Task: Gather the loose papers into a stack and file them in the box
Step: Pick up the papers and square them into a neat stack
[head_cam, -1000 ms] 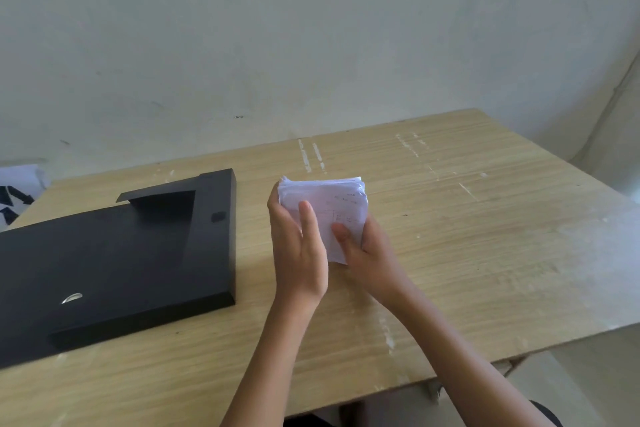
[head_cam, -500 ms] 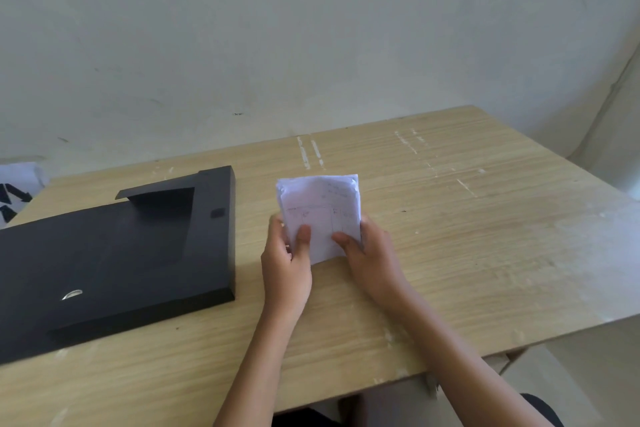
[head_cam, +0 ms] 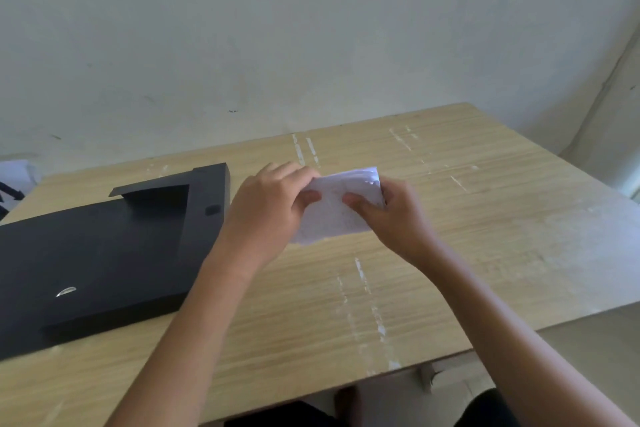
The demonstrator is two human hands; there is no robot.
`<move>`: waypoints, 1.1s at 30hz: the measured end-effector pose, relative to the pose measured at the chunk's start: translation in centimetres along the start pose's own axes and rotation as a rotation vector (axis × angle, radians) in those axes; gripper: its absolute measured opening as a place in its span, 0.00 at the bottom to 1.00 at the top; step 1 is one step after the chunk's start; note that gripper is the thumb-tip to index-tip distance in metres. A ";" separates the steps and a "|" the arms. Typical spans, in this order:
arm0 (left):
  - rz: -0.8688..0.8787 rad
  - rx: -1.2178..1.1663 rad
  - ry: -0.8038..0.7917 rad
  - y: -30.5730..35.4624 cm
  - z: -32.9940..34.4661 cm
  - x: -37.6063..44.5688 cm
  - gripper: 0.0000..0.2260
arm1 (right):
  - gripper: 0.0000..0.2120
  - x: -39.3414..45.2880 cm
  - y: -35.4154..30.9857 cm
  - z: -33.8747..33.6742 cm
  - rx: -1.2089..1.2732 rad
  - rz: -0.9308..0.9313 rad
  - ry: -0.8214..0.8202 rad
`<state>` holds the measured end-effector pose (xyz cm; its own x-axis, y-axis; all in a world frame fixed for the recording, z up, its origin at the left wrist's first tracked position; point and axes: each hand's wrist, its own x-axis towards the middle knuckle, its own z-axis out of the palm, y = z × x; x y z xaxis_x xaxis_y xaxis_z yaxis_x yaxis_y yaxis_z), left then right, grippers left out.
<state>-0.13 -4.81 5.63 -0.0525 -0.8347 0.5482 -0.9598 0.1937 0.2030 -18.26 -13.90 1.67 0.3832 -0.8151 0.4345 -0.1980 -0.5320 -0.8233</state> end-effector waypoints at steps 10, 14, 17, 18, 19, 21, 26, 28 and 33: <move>-0.700 -0.722 0.069 -1.5 6.7 -4.8 0.12 | 0.10 -2.3 3.8 2.7 0.147 0.190 0.071; -0.636 -0.551 0.288 -0.8 7.0 -5.4 0.09 | 0.05 -1.9 3.1 2.7 0.036 0.203 0.093; -0.631 -0.522 0.344 -0.1 7.3 -5.7 0.10 | 0.09 -1.8 2.4 2.9 0.020 0.176 0.150; -0.641 -0.554 0.333 -0.2 7.1 -5.6 0.11 | 0.09 -1.7 2.2 2.8 0.024 0.179 0.144; -0.651 -0.607 0.303 -0.5 6.8 -5.4 0.10 | 0.10 -1.6 2.0 2.6 0.042 0.190 0.127; -0.663 -0.759 0.200 -1.3 6.0 -5.2 0.08 | 0.07 -1.2 1.6 1.9 0.108 0.224 0.080; -0.681 -0.649 0.247 -1.5 6.3 -5.5 0.05 | 0.08 -1.5 1.8 2.0 0.124 0.251 0.112; -0.707 -0.551 0.308 -0.9 7.1 -5.9 0.07 | 0.13 -1.9 2.2 2.8 0.065 0.259 0.174; -0.773 -0.438 0.158 -0.3 8.4 -6.8 0.06 | 0.18 -3.4 3.2 3.6 0.019 0.273 0.178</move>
<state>-1.83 -3.49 -4.97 0.6333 -0.7390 0.2296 -0.5193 -0.1859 0.8341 -17.00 -11.99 -3.79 0.1536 -0.9554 0.2524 -0.2543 -0.2850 -0.9242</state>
